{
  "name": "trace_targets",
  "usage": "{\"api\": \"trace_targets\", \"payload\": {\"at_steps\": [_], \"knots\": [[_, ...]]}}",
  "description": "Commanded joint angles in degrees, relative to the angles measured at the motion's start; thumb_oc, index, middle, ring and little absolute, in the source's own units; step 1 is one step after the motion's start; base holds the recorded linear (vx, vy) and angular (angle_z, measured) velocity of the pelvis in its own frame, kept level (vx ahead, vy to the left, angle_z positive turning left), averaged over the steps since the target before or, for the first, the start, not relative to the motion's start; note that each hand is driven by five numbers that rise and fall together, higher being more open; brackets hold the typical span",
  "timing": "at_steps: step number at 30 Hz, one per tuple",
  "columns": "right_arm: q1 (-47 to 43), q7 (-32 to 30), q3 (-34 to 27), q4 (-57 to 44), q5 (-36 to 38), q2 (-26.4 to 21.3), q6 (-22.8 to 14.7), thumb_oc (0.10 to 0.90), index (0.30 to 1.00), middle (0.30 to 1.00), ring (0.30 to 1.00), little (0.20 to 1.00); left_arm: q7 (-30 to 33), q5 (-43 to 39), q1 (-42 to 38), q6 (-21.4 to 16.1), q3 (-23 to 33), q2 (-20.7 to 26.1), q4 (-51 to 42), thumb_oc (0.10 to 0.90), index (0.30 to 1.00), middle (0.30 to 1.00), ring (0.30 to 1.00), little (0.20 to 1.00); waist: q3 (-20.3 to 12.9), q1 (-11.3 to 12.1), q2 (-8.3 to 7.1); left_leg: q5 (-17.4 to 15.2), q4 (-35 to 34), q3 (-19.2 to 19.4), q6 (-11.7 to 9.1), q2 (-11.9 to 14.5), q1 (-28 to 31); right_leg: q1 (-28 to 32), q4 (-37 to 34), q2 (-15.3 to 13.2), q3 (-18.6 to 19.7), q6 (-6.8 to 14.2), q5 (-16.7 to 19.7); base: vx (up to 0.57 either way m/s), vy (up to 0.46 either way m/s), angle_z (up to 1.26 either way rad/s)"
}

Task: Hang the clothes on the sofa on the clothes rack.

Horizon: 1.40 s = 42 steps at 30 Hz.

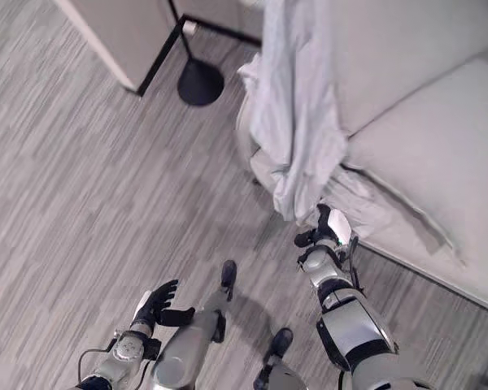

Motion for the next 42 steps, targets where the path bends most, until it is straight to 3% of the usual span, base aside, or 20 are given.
{"api": "trace_targets", "payload": {"at_steps": [1,6,7,8,14,25,32,33,34,35,39,42], "knots": [[-2.9,-5.9,0.69,-0.46,1.74,-2.86,-4.03,0.8,0.9,0.9,0.9,0.9,3.22,3.68,2.9,0.74,-3.81,2.16,4.46,0.8,0.9,0.9,0.9,0.9,-3.72,0.87,-0.65,-1.82,0.09,-2.35,-6.5,1.64,-2.4,-2.37,-2.25,-5.78,-0.98,2.54,9.61,0.06,0.083,0.42],[-6.68,-7.14,0.86,2.6,2.65,-7.19,-3.52,0.8,0.9,0.9,0.9,0.9,4.38,4.17,0.61,-0.68,-7.28,4.16,-3.39,0.8,0.9,0.9,0.9,0.9,-2.64,3.34,0.16,-2.72,0.17,-4.26,-7.25,-0.47,-5.94,-3.57,-2.46,-6.67,-3.07,3.67,8.72,0.07,0.011,0.36],[-7.47,-6.18,1.62,3.96,2.16,-8.04,-2.8,0.557,0.535,0.535,0.535,0.535,4.23,4.47,0.09,-0.83,-7.93,4.76,-4.88,0.8,0.9,0.9,0.9,0.9,-2.43,3.74,0.28,-2.64,0.19,-4.42,-7.31,-0.68,-6.71,-3.79,-2.48,-6.83,-3.45,3.85,8.73,0.01,0.024,0.08],[-8.49,-5.24,2.39,5.2,1.7,-8.78,-2.2,0.4,0.3,0.3,0.3,0.3,4.21,4.8,-0.21,-0.83,-8.4,5.4,-6.05,0.8,0.9,0.9,0.9,0.9,-2.24,4.1,0.29,-2.54,0.21,-4.52,-7.32,-0.92,-7.47,-4.07,-2.49,-6.9,-3.85,3.97,8.74,0.0,0.012,0.08],[-11.38,-3.33,2.14,10.34,3.44,-11.24,0.54,0.4,0.3,0.3,0.3,0.3,5.58,5.75,-0.49,-0.27,-7.67,7.22,-7.79,0.8,0.9,0.9,0.9,0.9,-2.02,4.31,-0.47,-2.5,0.24,-4.98,-7.01,-2.16,-8.93,-4.85,-2.47,-7.18,-4.35,4.28,8.77,0.01,0.022,0.08],[-5.7,-8.13,-3.74,8.88,7.12,-12.24,0.72,0.4,0.3,0.3,0.3,0.3,9.75,7.96,-0.5,1.15,-4.55,6.35,-3.4,0.8,0.9,0.9,0.9,0.9,-1.54,0.66,-2.0,-3.1,0.1,-3.99,-6.9,-1.54,-6.66,-4.34,-1.84,-7.13,-3.22,4.1,8.49,-0.02,-0.002,0.0],[3.36,-14.77,-10.23,-9.08,7.2,-12.37,-2.31,0.4,0.3,0.3,0.3,0.3,10.49,10.15,0.92,1.71,-2.01,5.13,-1.16,0.8,0.9,0.9,0.9,0.9,-2.42,-3.29,-3.01,-2.3,0.09,-2.14,-6.48,0.36,-4.43,-3.77,-1.66,-6.31,-1.71,3.25,8.55,-0.07,0.006,-0.12],[7.88,-17.3,-12.16,-21.69,2.99,-12.83,-2.65,0.4,0.3,0.3,0.3,0.3,10.3,10.87,1.57,2.21,-0.21,4.58,-0.8,0.8,0.9,0.9,0.9,0.9,-2.99,-4.95,-3.44,-2.69,0.09,-1.35,-6.4,1.05,-3.34,-3.33,-1.8,-6.08,-0.87,3.07,8.29,-0.02,-0.025,-0.31],[9.04,-17.41,-12.75,-23.02,2.56,-12.64,-1.88,0.4,0.3,0.3,0.3,0.3,10.31,10.92,1.84,2.22,-0.47,4.7,-0.83,0.8,0.9,0.9,0.9,0.9,-3.1,-4.68,-3.55,-2.75,0.09,-1.26,-6.42,1.06,-3.12,-3.14,-1.82,-6.1,-0.8,3.06,8.27,0.02,-0.08,-0.32],[14.79,-19.91,-17.36,-33.83,-2.58,-13.83,-0.93,0.4,0.3,0.3,0.3,0.3,9.85,12.23,3.36,2.37,0.89,4.96,-2.85,0.8,0.9,0.9,0.9,0.9,-4.22,-5.79,-4.02,-3.37,0.09,-0.89,-6.34,1.69,-1.26,-1.3,-2.2,-5.92,-0.76,2.87,7.62,0.05,-0.084,-0.34],[20.74,-25.04,-24.6,-48.69,-14.56,-17.39,1.54,0.4,0.3,0.3,0.3,0.3,8.38,14.45,5.08,1.97,3.39,6.79,-8.85,0.8,0.9,0.9,0.9,0.9,-7.39,-7.26,-4.97,-4.41,0.14,0.07,-6.18,2.55,2.84,2.48,-2.47,-5.56,-0.49,2.59,6.2,0.08,-0.089,-0.2],[23.32,-26.82,-28.41,-59.65,-25.97,-21.5,5.69,0.4,0.3,0.3,0.3,0.3,6.81,14.03,6.92,1.55,5.59,8.92,-16.55,0.8,0.9,0.9,0.9,0.9,-10.13,-8.31,-6.02,-5.23,0.2,1.06,-6.16,3.66,6.76,5.35,-2.57,-5.16,0.25,2.5,5.39,0.06,-0.076,-0.21]]}}
